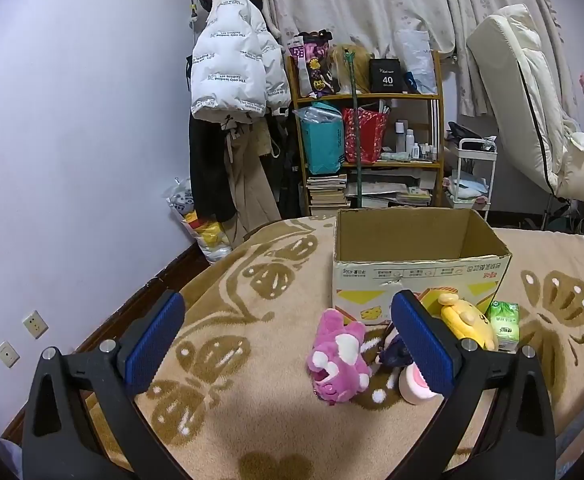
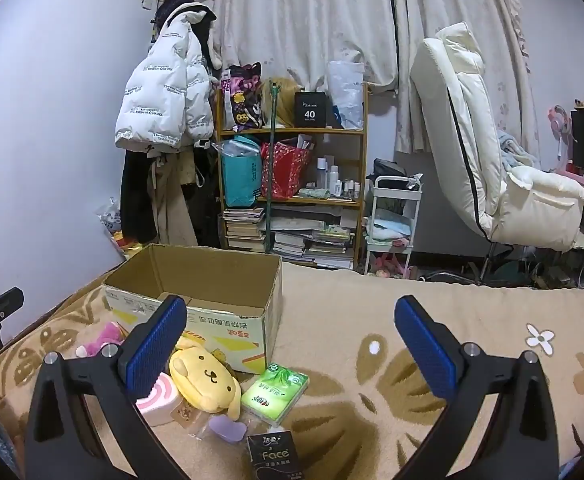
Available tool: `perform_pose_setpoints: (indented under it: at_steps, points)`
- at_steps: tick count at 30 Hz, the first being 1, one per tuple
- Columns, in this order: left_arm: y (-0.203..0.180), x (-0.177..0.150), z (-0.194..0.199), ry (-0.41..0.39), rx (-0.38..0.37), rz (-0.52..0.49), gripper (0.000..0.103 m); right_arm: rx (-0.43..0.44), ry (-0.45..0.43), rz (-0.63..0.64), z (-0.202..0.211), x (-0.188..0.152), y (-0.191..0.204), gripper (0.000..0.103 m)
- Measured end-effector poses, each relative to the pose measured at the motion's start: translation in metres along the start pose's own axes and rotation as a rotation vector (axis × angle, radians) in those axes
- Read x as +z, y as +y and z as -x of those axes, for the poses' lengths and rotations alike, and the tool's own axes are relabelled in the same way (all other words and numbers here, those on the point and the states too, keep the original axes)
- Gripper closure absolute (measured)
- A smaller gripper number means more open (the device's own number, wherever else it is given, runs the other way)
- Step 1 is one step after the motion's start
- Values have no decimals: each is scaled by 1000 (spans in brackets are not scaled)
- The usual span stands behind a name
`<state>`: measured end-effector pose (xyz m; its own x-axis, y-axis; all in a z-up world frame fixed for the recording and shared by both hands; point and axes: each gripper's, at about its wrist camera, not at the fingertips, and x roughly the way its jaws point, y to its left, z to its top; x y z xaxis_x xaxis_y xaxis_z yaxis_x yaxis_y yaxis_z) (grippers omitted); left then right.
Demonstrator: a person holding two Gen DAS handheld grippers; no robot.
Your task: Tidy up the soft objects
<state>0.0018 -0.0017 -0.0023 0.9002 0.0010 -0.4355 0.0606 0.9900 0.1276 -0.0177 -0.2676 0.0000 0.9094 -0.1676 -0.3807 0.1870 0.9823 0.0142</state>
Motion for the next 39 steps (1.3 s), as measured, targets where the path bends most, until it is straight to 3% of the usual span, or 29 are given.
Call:
perform_pose_setpoints:
  at_steps: [39]
  points:
    - [4, -9, -7, 12, 2, -3, 1, 6, 2, -13, -1, -1, -2, 0]
